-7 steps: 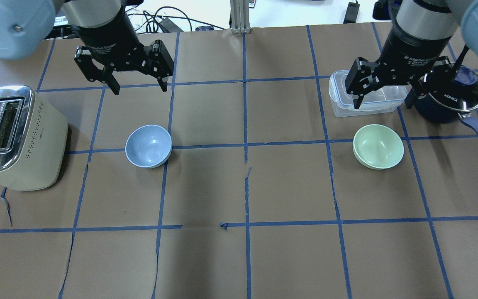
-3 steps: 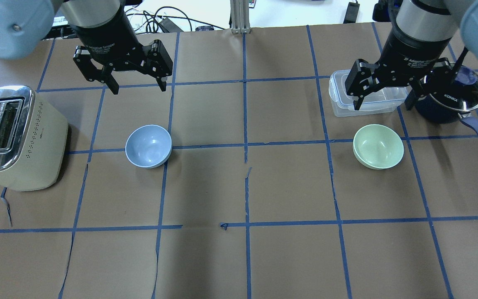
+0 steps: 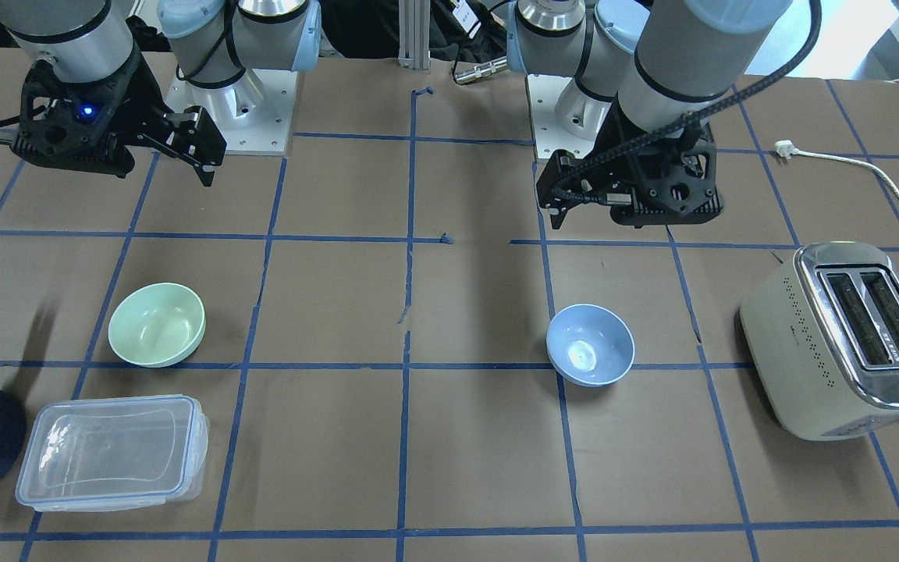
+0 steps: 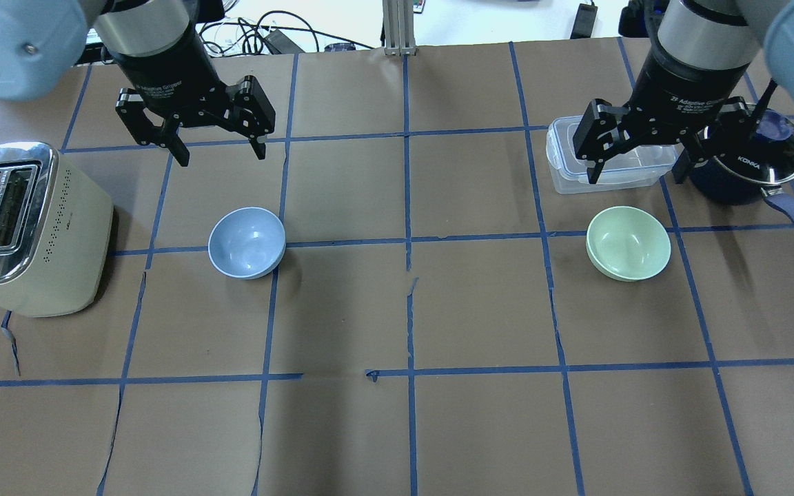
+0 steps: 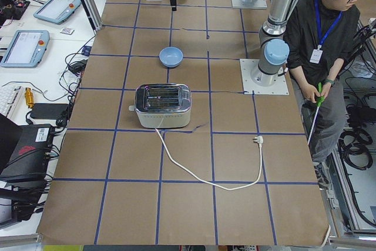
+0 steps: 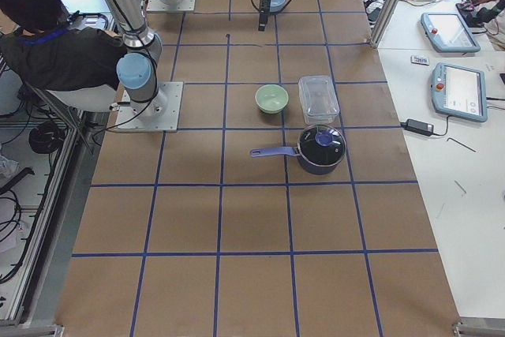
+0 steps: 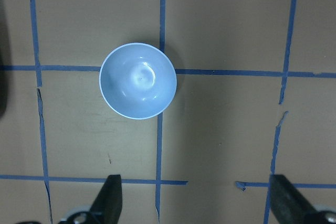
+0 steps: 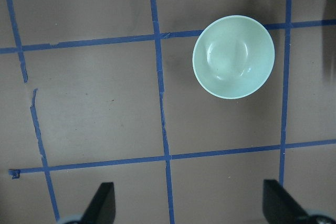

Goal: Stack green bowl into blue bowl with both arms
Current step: 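Lower left gripper onto blue bowl rim while right lowers onto green bowl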

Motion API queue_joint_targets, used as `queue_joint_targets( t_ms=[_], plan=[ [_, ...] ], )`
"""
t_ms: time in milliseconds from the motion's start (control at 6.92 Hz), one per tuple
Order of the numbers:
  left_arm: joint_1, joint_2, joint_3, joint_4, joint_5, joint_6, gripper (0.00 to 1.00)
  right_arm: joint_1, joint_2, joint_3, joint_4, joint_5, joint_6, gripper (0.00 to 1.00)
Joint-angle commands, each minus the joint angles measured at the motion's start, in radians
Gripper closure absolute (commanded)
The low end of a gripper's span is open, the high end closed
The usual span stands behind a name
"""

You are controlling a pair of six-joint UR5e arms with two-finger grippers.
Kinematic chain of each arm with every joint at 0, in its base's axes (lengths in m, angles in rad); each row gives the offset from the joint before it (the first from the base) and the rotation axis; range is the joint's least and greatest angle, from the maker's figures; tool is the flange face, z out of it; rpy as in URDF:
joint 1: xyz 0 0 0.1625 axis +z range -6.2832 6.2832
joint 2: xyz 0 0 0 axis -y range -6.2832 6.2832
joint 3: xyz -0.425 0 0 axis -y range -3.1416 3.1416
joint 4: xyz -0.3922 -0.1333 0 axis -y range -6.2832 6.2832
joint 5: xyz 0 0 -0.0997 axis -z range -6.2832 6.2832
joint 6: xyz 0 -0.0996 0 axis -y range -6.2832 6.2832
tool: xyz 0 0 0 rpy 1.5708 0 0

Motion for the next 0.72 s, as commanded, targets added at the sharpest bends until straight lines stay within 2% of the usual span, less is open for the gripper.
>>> queue_joint_targets(
  t_ms=[0, 289, 433, 578],
  plan=[
    [0.006, -0.102, -0.138, 0.169, 0.022, 0.005, 0.00, 0.000, 0.000, 0.003, 0.000, -0.002, 0.002, 0.00],
    [0.006, -0.217, -0.233, 0.451, 0.037, 0.049, 0.02, 0.001, 0.014, 0.003, 0.000, -0.003, 0.005, 0.00],
    [0.006, -0.268, -0.250, 0.527, 0.036, 0.049, 0.02, 0.002, 0.020, 0.021, -0.009, 0.014, 0.011, 0.00],
    [0.006, -0.299, -0.253, 0.552, 0.034, 0.051, 0.02, -0.005, 0.049, 0.055, -0.073, -0.001, 0.011, 0.00]
  ],
)
